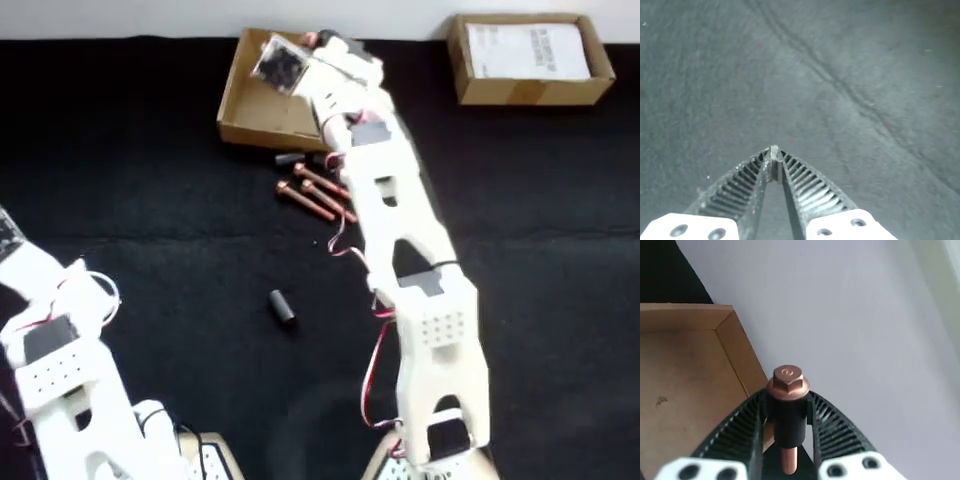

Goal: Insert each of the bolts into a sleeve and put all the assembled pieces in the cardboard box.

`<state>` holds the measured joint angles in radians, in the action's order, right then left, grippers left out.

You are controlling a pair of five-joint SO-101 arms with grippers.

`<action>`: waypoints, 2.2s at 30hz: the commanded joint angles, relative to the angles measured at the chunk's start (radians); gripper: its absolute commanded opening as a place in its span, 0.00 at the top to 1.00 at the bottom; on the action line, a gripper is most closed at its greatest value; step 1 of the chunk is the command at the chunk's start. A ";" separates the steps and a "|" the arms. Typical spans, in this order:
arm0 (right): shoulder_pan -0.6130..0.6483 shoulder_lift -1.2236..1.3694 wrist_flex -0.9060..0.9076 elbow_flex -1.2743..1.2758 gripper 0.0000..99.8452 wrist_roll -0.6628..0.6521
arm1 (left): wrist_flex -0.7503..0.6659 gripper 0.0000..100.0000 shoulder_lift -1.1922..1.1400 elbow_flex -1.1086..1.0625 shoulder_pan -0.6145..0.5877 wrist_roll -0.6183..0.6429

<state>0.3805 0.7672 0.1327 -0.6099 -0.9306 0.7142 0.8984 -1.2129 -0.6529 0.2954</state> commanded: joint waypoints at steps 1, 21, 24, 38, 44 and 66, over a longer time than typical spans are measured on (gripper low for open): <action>0.036 0.064 -0.162 -0.074 0.99 -0.023 | -0.063 0.99 0.016 -0.050 -0.018 -0.005; 0.041 -0.016 0.257 -0.073 0.71 0.118 | -0.218 0.99 0.137 -0.254 -0.012 -0.006; 0.038 -0.025 0.257 -0.074 0.71 0.117 | -0.218 0.99 0.137 -0.254 -0.012 -0.006; 0.081 -0.444 1.035 -0.074 0.71 0.537 | -0.222 0.99 0.130 -0.291 -0.010 -0.006; 0.101 -0.475 1.233 -0.068 0.71 0.585 | -0.224 0.99 0.136 -0.309 0.031 -0.006; 0.096 -0.081 1.081 -0.074 0.71 0.169 | -0.224 0.99 0.137 -0.311 -0.013 -0.006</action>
<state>0.4803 0.6843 1.2605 -0.6283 -0.7127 0.5086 1.0196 -1.5259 -0.6483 0.2954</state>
